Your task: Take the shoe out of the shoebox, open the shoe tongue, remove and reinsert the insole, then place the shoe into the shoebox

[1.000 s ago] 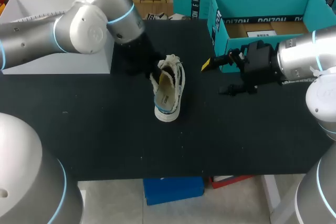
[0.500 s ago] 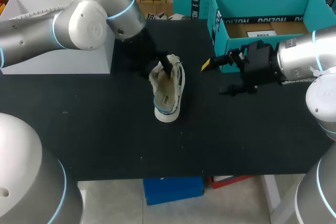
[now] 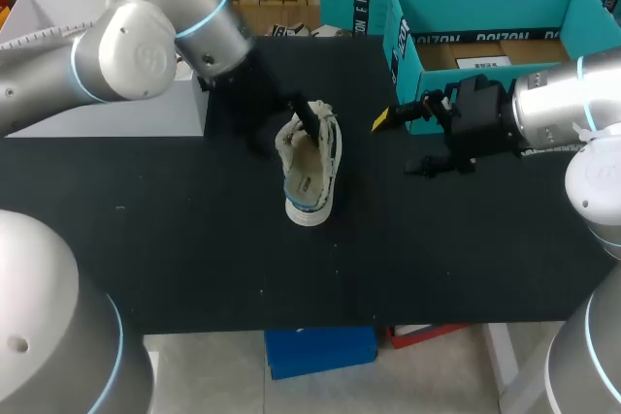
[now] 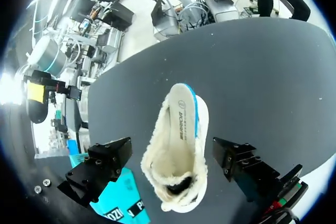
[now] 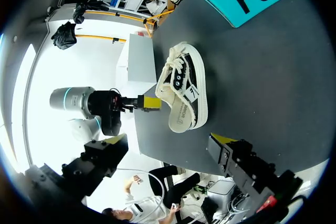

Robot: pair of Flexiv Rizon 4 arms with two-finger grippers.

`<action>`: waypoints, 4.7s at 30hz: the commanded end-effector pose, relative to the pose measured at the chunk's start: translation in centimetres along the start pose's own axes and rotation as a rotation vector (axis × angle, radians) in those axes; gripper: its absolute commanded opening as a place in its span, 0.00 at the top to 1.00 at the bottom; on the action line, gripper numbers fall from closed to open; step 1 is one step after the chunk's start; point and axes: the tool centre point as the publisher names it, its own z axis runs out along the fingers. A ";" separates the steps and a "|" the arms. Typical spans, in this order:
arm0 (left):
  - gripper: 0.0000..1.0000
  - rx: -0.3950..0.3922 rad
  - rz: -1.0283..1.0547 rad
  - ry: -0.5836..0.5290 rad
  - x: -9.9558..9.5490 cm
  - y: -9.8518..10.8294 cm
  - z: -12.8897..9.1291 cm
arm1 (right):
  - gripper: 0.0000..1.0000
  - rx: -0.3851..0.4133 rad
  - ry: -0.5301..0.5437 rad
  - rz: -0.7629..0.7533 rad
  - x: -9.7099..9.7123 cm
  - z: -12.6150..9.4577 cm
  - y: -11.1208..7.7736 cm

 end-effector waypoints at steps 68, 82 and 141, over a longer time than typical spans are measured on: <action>0.83 -0.004 -0.290 -0.399 1.9 -3.6 4.9 | 0.00 0.000 -0.001 0.001 0.1 0.1 0.0; 0.02 0.011 -0.285 -0.412 0.9 -3.7 4.6 | 0.00 0.000 -0.001 0.001 0.1 0.1 0.0; 1.00 0.076 -0.271 -0.498 -2.1 -6.9 2.4 | 0.00 0.000 -0.001 0.001 0.1 0.1 0.0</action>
